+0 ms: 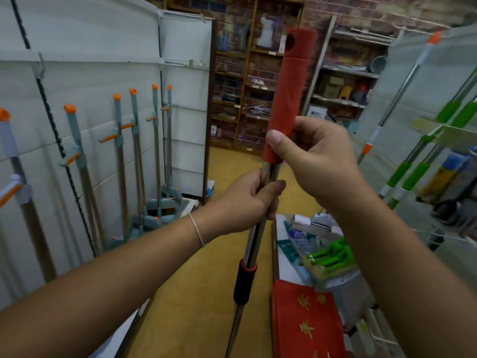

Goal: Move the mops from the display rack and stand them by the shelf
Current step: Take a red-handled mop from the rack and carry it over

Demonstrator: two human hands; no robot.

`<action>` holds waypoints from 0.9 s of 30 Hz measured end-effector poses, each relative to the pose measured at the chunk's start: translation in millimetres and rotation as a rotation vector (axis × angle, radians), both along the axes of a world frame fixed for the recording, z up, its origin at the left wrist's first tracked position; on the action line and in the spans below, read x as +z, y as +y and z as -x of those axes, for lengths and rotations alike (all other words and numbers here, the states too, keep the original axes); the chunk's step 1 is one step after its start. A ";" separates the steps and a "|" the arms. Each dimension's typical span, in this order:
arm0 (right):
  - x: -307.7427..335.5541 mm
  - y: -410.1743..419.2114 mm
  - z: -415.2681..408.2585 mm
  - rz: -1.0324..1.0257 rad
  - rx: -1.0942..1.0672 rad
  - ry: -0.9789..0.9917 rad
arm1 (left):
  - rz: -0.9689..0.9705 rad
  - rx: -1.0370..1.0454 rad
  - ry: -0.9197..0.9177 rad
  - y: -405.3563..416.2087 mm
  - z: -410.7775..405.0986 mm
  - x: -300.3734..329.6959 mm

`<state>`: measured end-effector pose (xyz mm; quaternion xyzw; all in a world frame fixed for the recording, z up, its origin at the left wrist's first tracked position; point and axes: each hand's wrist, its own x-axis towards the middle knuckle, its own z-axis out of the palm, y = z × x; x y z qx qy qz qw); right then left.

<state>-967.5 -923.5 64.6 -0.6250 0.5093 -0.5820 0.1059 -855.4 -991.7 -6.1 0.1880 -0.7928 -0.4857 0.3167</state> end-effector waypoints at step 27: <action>-1.0 -292.5 157.3 0.109 -0.078 -0.127 | -0.045 -0.099 -0.041 -290.2 157.1 25.1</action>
